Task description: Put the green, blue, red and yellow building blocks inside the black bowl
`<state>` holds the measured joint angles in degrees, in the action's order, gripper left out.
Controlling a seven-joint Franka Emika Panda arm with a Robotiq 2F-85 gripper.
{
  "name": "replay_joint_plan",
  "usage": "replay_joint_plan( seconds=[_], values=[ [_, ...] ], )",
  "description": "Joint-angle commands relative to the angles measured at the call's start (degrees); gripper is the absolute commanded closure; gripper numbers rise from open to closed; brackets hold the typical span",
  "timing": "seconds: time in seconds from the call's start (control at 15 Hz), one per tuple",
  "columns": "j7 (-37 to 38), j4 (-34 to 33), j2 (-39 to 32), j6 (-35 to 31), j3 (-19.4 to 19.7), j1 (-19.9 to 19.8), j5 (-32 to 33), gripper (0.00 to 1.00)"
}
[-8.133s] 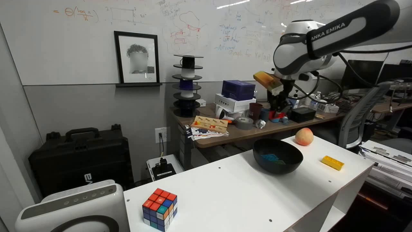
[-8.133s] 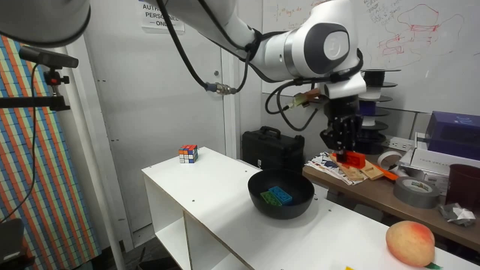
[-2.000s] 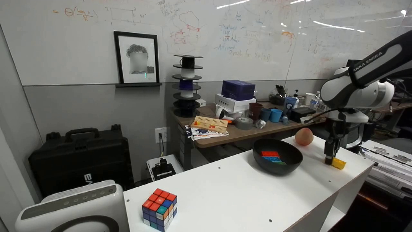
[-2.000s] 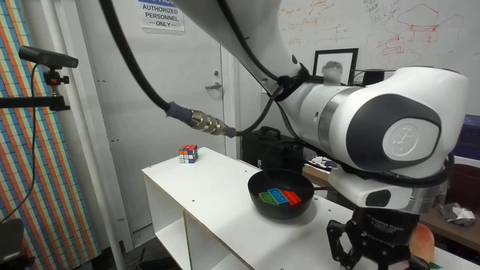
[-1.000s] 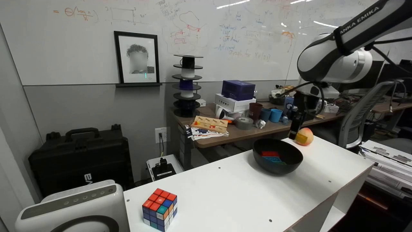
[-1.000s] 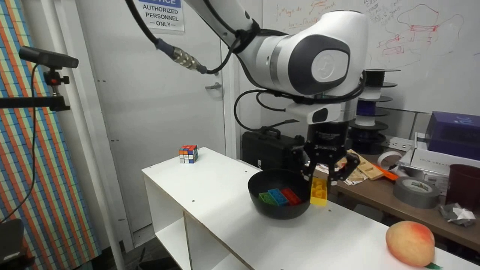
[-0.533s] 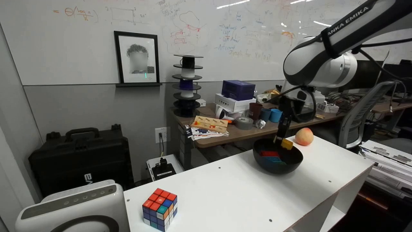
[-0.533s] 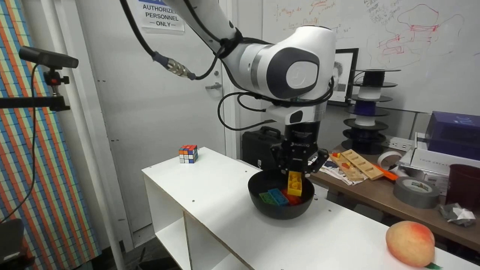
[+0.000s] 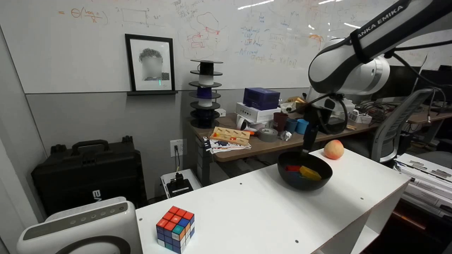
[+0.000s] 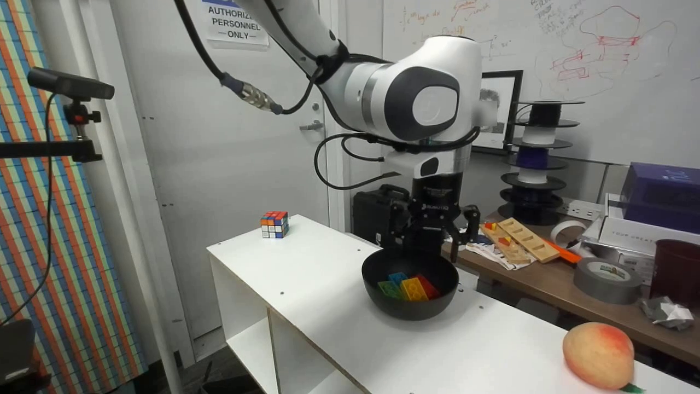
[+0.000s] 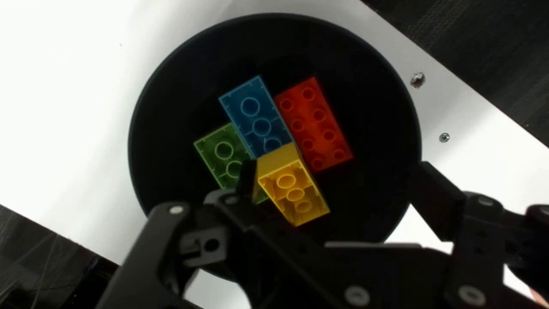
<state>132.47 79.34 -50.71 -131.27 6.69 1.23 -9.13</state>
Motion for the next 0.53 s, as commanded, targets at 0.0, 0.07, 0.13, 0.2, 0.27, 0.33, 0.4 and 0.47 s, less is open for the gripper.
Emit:
replay_joint_plan(
  seconds=[0.0, 0.07, 0.13, 0.2, 0.27, 0.33, 0.4, 0.47],
  values=[
    [6.71, 4.97, 5.49, -4.64, 3.18, 1.91, 0.4, 0.0],
    [9.16, 5.67, 7.02, -3.5, 4.03, 2.4, 0.74, 0.0],
    [10.61, 6.69, 8.71, -3.13, 4.26, 2.12, 0.42, 0.0],
    [11.38, 7.79, 10.63, -2.29, 4.15, 1.62, 0.02, 0.0],
    [11.62, 8.95, 12.8, -0.84, 3.87, 1.31, -0.01, 0.0],
    [11.35, 9.92, 14.67, 0.52, 3.52, 0.8, -0.05, 0.0],
    [9.79, 11.13, 16.72, 2.47, 2.53, -0.53, -0.91, 0.0],
    [8.78, 12.23, 18.72, 4.35, 1.69, -1.34, -1.87, 0.0]
  ],
)
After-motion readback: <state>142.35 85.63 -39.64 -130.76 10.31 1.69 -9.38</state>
